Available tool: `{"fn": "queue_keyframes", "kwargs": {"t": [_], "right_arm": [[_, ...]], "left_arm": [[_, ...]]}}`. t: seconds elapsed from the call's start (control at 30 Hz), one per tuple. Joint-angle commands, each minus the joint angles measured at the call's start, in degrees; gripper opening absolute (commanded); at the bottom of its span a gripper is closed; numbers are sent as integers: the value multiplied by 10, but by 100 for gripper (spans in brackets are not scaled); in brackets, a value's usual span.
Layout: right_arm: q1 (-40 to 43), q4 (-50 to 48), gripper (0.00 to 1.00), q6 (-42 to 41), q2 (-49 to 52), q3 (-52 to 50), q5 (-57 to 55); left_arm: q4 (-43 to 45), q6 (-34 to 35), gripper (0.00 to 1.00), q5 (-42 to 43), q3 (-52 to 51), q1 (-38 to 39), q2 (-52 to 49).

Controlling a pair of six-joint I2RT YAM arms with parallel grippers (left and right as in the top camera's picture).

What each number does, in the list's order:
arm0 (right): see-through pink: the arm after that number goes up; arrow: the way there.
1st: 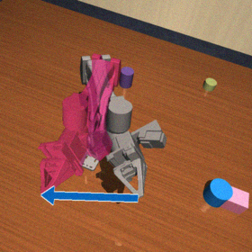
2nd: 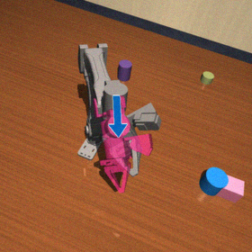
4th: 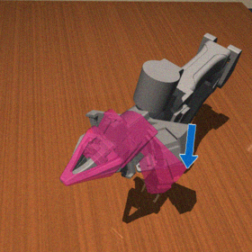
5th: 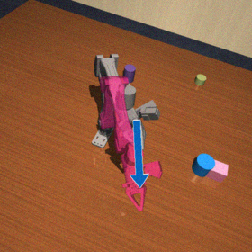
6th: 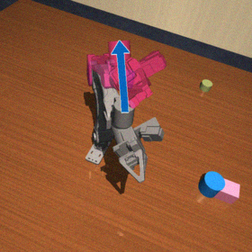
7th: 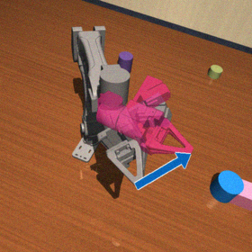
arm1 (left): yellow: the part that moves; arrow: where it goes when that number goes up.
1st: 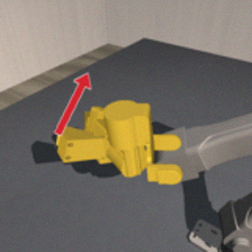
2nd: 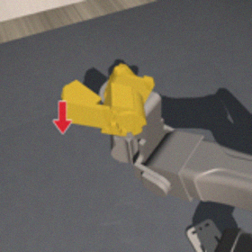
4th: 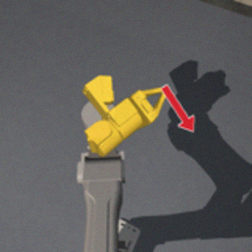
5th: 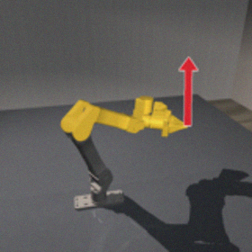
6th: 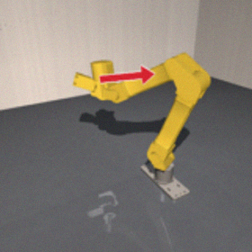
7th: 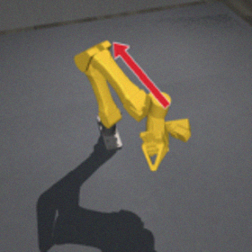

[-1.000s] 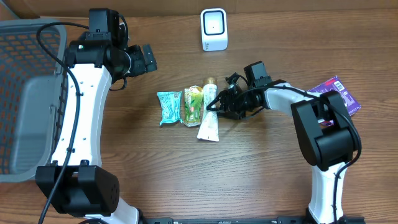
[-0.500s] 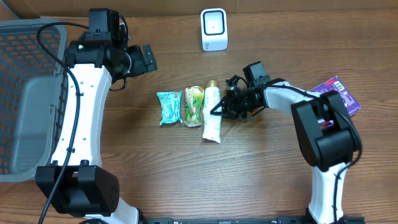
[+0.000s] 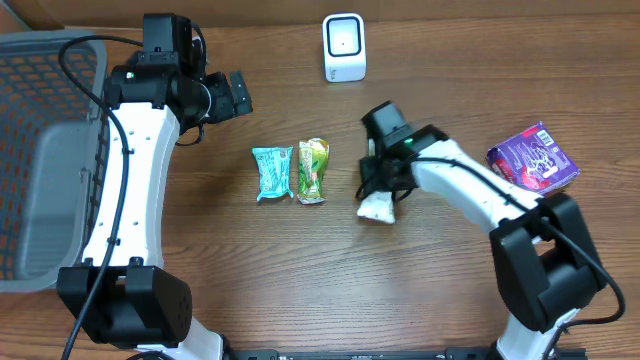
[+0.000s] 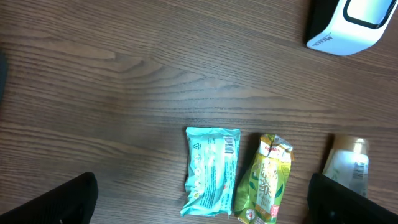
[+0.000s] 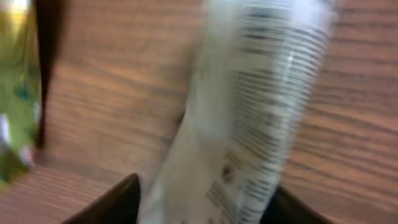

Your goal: Scan the item barcode

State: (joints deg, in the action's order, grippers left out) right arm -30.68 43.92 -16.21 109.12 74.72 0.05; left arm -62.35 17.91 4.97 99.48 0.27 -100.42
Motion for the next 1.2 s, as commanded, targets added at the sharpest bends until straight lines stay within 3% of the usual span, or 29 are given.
{"fn": "queue_keyframes", "kwargs": {"t": [0.0, 0.13, 0.3, 0.53, 0.7, 1.0, 1.17], "right_arm": [[-35, 4, 71, 26, -10, 17, -58], [-30, 47, 70, -31, -14, 61, -45], [37, 146, 74, -102, -18, 137, 17], [131, 164, 76, -173, -17, 77, 202], [150, 92, 76, -176, -17, -16, 289], [98, -182, 69, -398, -17, -172, 289], [59, -243, 61, -438, -17, -208, 241]], "left_arm": [[0, 5, 100, 4, 9, -1, 8], [0, 5, 100, 4, 9, -1, 8], [0, 5, 100, 4, 9, -1, 8], [0, 5, 100, 4, 9, -1, 8], [0, 5, 100, 4, 9, -1, 8], [0, 5, 100, 4, 9, -1, 8], [0, 5, 100, 4, 9, -1, 8]]}}
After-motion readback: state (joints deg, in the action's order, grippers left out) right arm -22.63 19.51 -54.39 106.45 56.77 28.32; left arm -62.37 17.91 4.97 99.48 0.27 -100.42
